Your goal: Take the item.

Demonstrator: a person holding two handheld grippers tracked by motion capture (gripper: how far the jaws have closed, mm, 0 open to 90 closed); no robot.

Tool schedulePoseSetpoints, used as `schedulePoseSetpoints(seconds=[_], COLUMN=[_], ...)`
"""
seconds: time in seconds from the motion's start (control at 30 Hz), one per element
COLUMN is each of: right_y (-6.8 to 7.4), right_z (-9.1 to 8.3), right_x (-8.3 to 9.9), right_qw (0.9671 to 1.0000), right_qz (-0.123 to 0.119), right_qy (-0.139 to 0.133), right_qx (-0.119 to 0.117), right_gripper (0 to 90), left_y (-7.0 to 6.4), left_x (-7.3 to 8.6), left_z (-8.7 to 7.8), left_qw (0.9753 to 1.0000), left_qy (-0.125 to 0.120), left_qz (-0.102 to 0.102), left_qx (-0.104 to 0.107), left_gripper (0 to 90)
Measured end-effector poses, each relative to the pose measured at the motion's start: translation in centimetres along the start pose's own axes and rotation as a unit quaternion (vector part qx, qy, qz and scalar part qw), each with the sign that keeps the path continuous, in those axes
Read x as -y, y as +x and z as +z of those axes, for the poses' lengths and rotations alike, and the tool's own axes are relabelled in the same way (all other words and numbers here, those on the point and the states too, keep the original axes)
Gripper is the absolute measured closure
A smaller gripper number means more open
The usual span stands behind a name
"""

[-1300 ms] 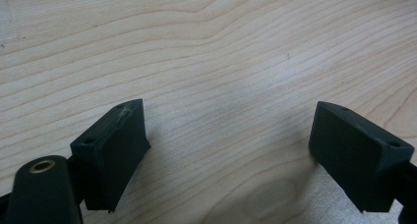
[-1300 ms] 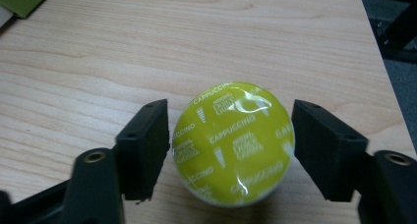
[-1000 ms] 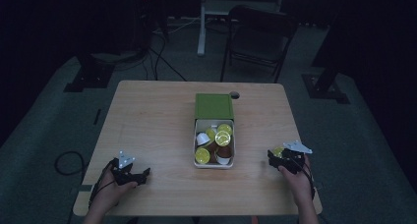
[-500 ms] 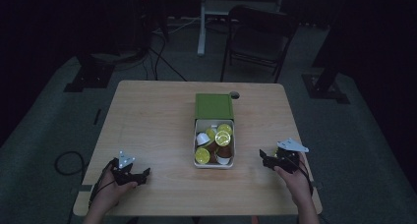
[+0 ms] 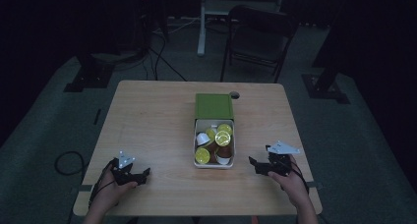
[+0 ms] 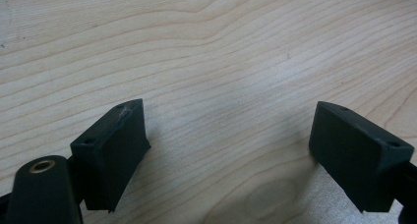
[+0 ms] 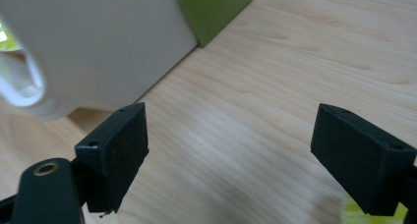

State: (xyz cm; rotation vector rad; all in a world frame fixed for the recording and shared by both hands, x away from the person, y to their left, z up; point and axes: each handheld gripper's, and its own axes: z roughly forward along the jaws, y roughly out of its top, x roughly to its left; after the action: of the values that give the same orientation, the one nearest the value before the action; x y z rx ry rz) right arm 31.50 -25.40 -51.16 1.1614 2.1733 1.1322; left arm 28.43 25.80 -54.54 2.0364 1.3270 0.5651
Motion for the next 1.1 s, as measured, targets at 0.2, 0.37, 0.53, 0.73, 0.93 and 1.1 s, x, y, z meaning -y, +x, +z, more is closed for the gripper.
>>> schedulePoseSetpoints(seconds=[0.2, 0.37, 0.53, 0.73, 0.93, 1.1], right_y=[0.7, 1.2, 1.8, 2.4, 3.0, 3.4], right_z=[0.4, 0.8, 1.3, 1.9, 2.3, 2.8], right_x=[0.2, 0.5, 0.8, 1.3, 1.6, 1.9], right_qw=[0.9989, 0.9974, 0.9957, 0.9909, 0.9859, 0.9810], right_qz=[0.005, -0.004, -0.023, -0.064, -0.079, -0.101], right_qy=[0.005, 0.012, 0.023, 0.034, 0.039, 0.052], right_qx=[-0.046, -0.071, -0.086, -0.113, -0.142, -0.158], right_gripper=[13.0, 13.0, 13.0, 13.1, 13.1, 13.2], left_y=[0.0, 0.0, 0.0, 0.0, 0.0, 0.0], left_x=[0.0, 0.0, 0.0, 0.0, 0.0, 0.0], left_z=[0.0, 0.0, 0.0, 0.0, 0.0, 0.0], left_qw=[1.0000, 1.0000, 1.0000, 1.0000, 1.0000, 1.0000], left_qy=[0.000, 0.000, 0.000, 0.000, 0.000, 0.000], left_qz=[0.000, 0.000, 0.000, 0.000, 0.000, 0.000], left_qx=[0.000, 0.000, 0.000, 0.000, 0.000, 0.000], left_gripper=[15.1, 15.2, 15.1, 15.1, 15.2, 15.2])
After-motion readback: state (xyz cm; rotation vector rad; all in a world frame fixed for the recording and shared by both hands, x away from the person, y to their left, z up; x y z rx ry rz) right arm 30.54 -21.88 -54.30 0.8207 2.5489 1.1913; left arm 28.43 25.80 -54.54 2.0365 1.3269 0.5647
